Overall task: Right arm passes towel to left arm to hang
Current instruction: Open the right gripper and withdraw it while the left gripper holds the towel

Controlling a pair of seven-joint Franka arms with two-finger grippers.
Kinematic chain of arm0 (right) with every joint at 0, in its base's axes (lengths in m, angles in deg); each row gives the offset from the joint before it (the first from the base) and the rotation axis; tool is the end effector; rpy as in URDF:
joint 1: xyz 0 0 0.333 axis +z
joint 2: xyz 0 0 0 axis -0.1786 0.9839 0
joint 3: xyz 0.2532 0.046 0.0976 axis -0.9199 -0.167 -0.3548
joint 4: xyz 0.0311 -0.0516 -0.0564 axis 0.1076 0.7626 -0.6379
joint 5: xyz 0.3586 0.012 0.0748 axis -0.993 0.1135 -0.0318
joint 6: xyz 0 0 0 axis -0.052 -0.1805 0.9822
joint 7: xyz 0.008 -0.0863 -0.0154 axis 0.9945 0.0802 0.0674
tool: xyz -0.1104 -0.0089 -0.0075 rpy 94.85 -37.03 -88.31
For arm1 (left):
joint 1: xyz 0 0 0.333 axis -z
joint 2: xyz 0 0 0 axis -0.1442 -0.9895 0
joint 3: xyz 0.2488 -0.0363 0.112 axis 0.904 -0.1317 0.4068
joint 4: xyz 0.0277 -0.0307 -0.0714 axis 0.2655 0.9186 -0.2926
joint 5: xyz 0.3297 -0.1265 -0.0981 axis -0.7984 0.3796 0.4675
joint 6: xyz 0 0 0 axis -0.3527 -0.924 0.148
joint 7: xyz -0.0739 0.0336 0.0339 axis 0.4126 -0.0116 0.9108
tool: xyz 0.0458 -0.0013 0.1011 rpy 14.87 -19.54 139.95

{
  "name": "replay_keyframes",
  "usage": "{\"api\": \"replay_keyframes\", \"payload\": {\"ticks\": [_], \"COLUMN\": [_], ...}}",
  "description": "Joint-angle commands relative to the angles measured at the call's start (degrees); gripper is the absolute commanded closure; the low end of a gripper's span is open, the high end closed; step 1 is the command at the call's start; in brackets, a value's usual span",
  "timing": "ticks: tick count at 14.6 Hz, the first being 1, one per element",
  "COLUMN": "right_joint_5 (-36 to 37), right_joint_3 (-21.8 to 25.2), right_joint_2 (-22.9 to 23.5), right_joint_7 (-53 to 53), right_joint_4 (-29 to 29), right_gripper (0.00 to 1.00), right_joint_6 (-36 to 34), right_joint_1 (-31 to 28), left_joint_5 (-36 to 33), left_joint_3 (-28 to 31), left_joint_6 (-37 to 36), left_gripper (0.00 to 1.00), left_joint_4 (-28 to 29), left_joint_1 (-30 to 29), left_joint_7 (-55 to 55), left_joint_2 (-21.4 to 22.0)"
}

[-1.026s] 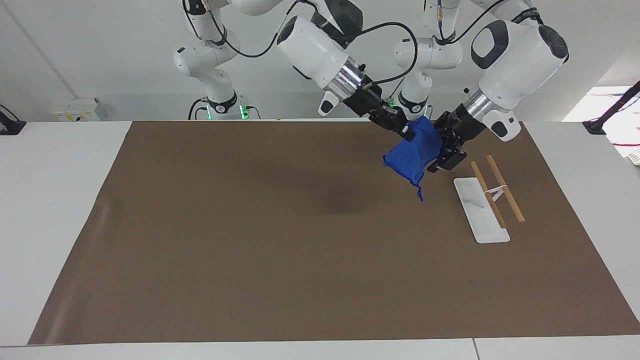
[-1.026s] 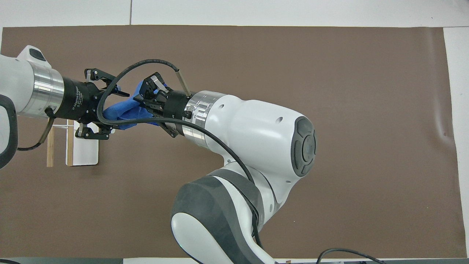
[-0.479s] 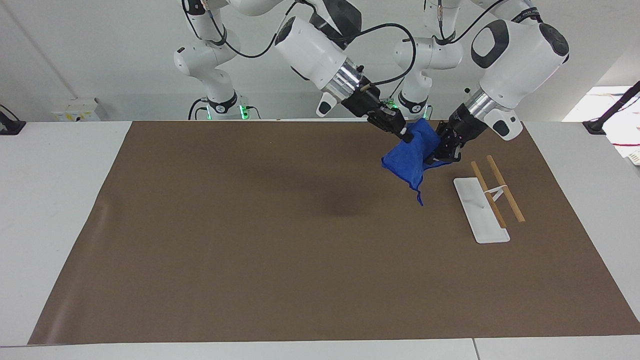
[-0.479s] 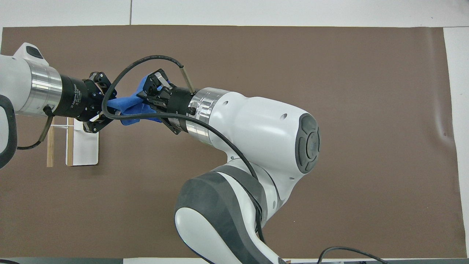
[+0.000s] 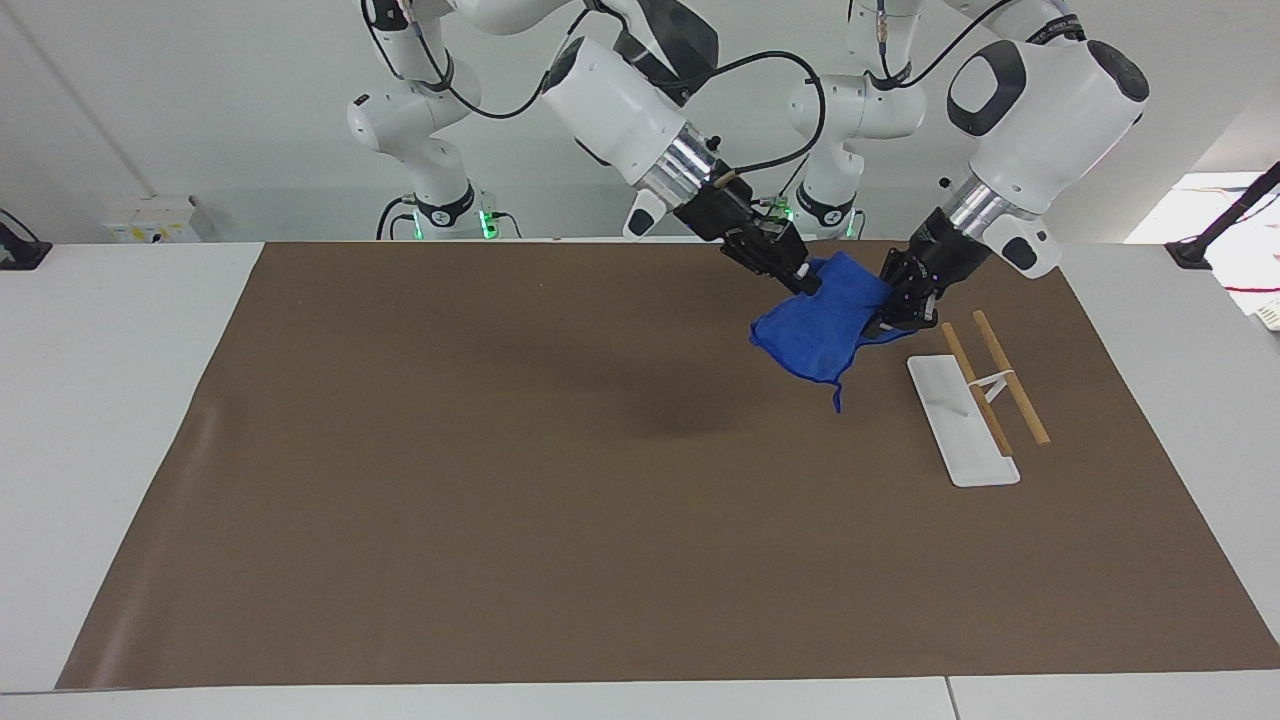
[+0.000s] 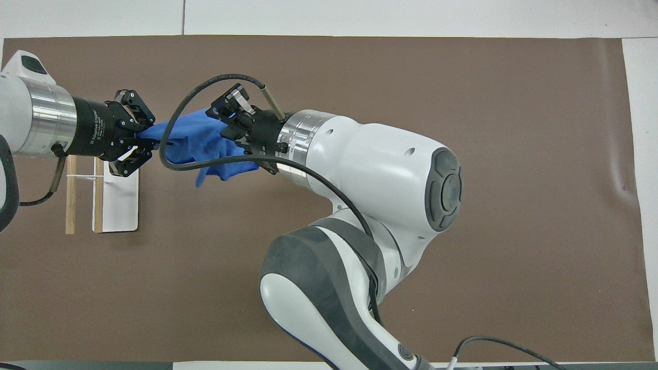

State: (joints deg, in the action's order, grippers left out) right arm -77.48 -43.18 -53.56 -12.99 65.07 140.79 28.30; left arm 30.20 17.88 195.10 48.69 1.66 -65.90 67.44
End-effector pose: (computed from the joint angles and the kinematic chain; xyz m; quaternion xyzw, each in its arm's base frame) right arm 0.5244 0.4003 0.5396 -0.8165 0.3624 -0.0497 0.4467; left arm 0.5322 -0.1273 0.5269 0.7756 0.6031 -0.0704 0.1727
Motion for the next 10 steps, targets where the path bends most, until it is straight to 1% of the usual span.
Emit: {"api": "replay_keyframes", "payload": {"ticks": [1, 2, 3, 5, 6, 8, 9, 10], "right_joint_5": [10.17, 13.6, 16.51, 20.83, 20.84, 21.19, 21.98, 24.51], "right_joint_3": [-0.54, -0.54, -0.45, -0.63, -0.63, -0.54, -0.28, -0.19], "right_joint_2": [0.25, 0.16, -0.19, -1.33, -1.77, -2.21, -2.56, -2.83], "right_joint_7": [5.28, 7.65, 10.63, 19.58, 24.32, 31.81, 34.19, 36.74], "right_joint_4": [0.66, 1.27, 2.49, 5.04, 5.49, 5.14, 4.79, 4.44], "right_gripper": [0.0, 0.0, 0.0, 0.0, 0.0, 0.0, 0.0, 0.0], "right_joint_6": [-0.3, -1.26, -2.32, -4.69, -7.66, -15.21, -19.6, -23.73], "right_joint_1": [-6.05, -8.15, -10.09, -15.35, -17.73, -20.73, -22.31, -24.07], "left_joint_5": [-3.19, -3.72, -3.73, -3.81, -3.9, -4.6, -5.13, -5.22], "left_joint_3": [0.27, 0.35, 0.35, 0.44, 0.36, 0.36, 0.35, 0.35], "left_joint_6": [2.12, 2.91, 4.13, 4.93, 5.72, 9.31, 11.16, 12.83], "left_gripper": [1.0, 1.0, 1.0, 1.0, 1.0, 1.0, 1.0, 1.0], "left_joint_4": [1.81, 1.9, 2.24, 2.42, 2.42, 3.65, 4.87, 5.84], "left_joint_1": [-0.2, -0.81, -2.64, -3.89, -5.11, -7.04, -8.45, -9.33], "left_joint_7": [4.45, 6.46, 8.92, 14.01, 17.0, 20.71, 21.59, 23.17], "left_joint_2": [1.19, 1.19, 1.19, 1.19, 1.1, 1.18, 1.45, 1.62]}}
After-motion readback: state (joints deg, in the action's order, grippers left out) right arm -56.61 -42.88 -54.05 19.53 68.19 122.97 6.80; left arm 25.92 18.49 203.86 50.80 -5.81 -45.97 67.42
